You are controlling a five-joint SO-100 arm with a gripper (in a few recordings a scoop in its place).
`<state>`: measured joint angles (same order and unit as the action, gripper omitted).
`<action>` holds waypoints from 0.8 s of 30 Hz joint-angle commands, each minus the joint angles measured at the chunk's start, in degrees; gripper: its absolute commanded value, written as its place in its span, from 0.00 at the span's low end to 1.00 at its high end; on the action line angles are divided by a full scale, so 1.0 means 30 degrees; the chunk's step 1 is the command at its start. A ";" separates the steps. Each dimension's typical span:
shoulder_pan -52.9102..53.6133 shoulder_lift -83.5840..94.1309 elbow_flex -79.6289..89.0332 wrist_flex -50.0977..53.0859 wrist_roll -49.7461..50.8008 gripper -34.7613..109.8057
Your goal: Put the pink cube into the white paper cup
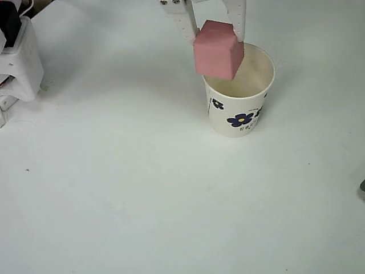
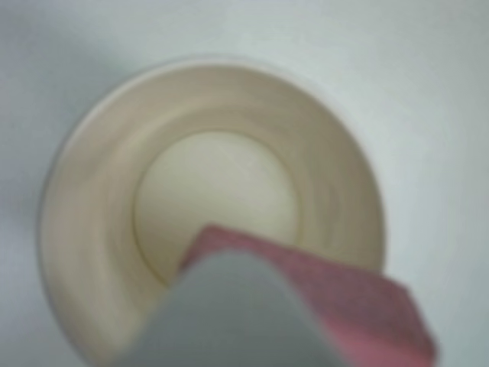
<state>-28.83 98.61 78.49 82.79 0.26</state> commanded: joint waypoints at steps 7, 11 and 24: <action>-0.0469 -0.1465 -0.4395 0.0205 -0.0645 0.32; -0.0615 -0.2285 -0.5039 0.0234 -0.0674 0.32; -0.0732 -0.2549 -0.5098 0.0264 -0.0879 0.42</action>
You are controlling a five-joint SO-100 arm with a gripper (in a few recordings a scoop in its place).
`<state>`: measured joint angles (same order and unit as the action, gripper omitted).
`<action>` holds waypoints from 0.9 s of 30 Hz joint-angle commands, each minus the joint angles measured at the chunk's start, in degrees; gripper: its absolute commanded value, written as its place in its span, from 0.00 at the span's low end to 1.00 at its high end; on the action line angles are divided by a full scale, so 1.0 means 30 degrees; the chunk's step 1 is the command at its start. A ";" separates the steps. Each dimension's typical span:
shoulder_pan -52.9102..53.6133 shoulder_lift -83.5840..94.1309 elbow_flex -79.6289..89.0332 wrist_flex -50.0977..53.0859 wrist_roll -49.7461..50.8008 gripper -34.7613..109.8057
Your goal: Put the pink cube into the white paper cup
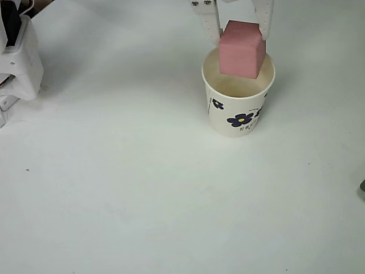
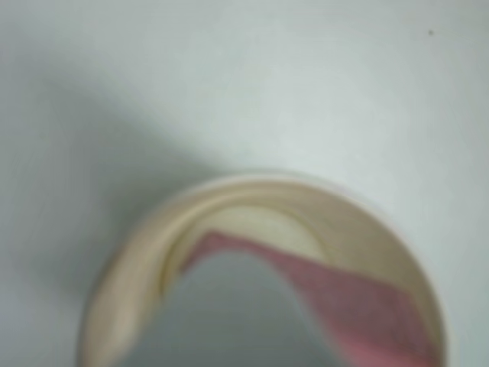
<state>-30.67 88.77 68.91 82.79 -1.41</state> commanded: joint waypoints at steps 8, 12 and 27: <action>0.0029 0.0674 -0.1992 0.0205 -0.1260 0.43; 0.0059 0.0645 -0.2197 0.0234 -0.1436 0.44; -0.0059 0.0674 -0.2285 0.0176 -0.1611 0.46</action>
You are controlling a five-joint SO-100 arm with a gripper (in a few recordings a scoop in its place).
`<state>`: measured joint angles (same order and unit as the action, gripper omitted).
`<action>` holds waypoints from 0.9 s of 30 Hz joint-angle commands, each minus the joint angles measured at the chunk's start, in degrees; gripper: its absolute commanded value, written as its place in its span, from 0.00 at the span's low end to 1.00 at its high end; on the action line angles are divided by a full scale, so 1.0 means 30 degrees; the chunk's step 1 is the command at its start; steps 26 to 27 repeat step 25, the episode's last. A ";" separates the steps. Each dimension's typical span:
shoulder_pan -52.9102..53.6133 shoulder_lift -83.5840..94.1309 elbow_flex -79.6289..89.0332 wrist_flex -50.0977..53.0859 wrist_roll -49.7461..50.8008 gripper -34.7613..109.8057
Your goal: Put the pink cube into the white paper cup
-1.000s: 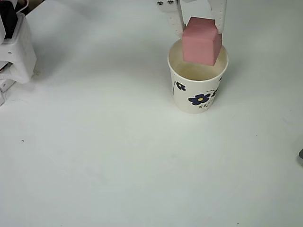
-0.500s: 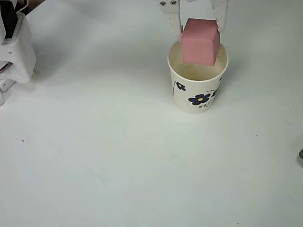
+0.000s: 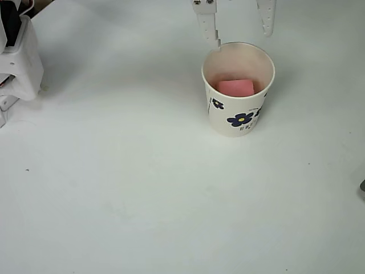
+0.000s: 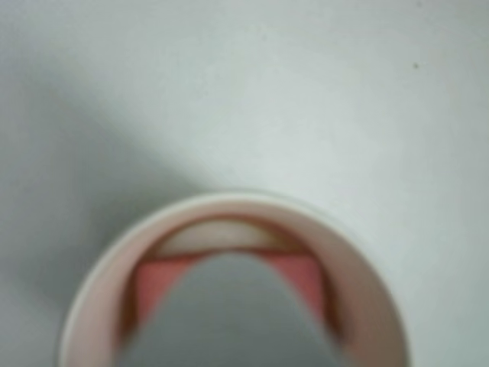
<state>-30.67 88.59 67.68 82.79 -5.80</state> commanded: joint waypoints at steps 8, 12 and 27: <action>-0.0029 0.0762 -0.1934 0.0264 -0.0381 0.46; -0.0088 0.0762 -0.1934 0.0439 -0.0410 0.46; 0.0205 0.0732 -0.1934 0.0645 -0.0586 0.45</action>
